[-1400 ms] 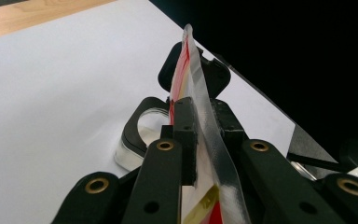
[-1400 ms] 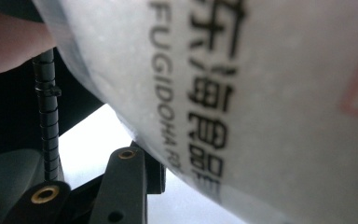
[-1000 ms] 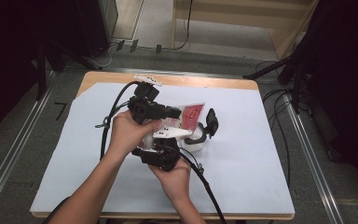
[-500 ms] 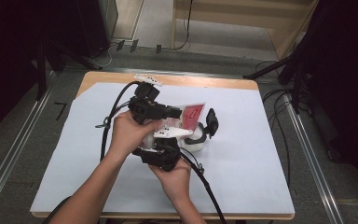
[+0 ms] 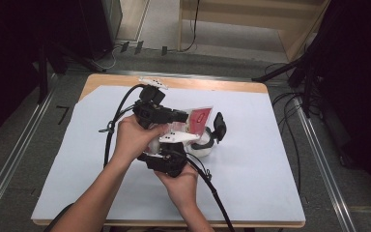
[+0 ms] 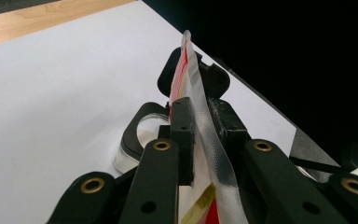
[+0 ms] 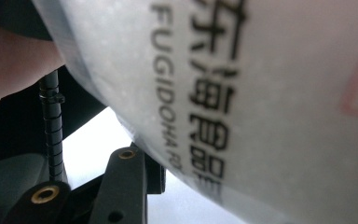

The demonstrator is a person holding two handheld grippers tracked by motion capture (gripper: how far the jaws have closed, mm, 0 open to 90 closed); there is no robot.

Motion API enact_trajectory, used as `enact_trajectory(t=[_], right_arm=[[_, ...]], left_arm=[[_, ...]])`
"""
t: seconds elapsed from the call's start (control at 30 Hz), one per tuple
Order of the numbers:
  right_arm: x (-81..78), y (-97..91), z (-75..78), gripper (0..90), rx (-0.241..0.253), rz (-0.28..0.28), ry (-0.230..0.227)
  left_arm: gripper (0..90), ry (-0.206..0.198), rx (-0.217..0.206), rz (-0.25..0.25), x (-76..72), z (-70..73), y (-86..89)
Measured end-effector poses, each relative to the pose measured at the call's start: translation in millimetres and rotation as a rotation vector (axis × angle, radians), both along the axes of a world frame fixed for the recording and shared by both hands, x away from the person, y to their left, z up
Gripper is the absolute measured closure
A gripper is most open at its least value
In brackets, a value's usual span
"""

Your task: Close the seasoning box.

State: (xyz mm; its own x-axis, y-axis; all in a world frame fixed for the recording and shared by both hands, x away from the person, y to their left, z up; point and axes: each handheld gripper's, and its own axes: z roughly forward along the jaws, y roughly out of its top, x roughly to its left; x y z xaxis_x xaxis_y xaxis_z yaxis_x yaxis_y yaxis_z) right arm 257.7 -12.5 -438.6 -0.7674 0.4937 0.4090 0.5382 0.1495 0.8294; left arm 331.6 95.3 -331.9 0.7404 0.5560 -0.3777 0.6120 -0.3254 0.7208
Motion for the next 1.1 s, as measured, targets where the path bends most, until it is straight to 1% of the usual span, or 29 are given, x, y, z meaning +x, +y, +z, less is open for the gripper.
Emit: enact_trajectory(t=[0.1, 0.2, 0.47, 0.6, 0.67, 0.8, 0.9, 1.03, 1.1], right_arm=[[-0.1, 0.1, -0.3, 62.8, 0.0, -0.001, -0.003], [-0.8, 0.0, -0.9, 62.8, 0.004, -0.004, -0.007], [-1.8, -0.5, -1.4, 62.8, 0.006, -0.008, -0.012], [-2.5, -0.7, -1.6, 62.8, 0.007, -0.011, -0.014], [-2.7, -0.9, -1.8, 62.8, 0.007, -0.009, -0.016], [-3.0, -0.9, -1.7, 62.8, 0.007, -0.012, -0.016], [-3.2, -1.1, -1.5, 62.8, 0.007, -0.014, -0.017], [-3.5, -1.9, -1.7, 62.7, 0.007, -0.009, -0.018], [-3.8, -2.0, -1.9, 62.7, 0.009, -0.008, -0.019]], left_arm=[[81.4, 0.002, 0.006, 0.0, -0.1, 0.3, 0.2], [81.4, -0.004, 0.005, -0.008, -0.2, -0.2, 0.1], [81.4, -0.001, 0.0, -0.006, -1.4, 0.0, -1.3], [81.4, 0.0, 0.008, -0.008, -1.6, 0.4, -1.4], [81.5, 0.0, 0.003, -0.009, -1.5, 0.0, -1.5], [81.6, -0.003, 0.009, -0.008, -1.9, 0.4, -1.9], [81.6, -0.007, 0.003, -0.01, -2.1, 0.2, -2.4], [81.5, -0.005, 0.009, -0.012, -2.4, 0.5, -2.3], [81.5, -0.003, 0.005, -0.012, -2.7, 0.5, -2.7]])
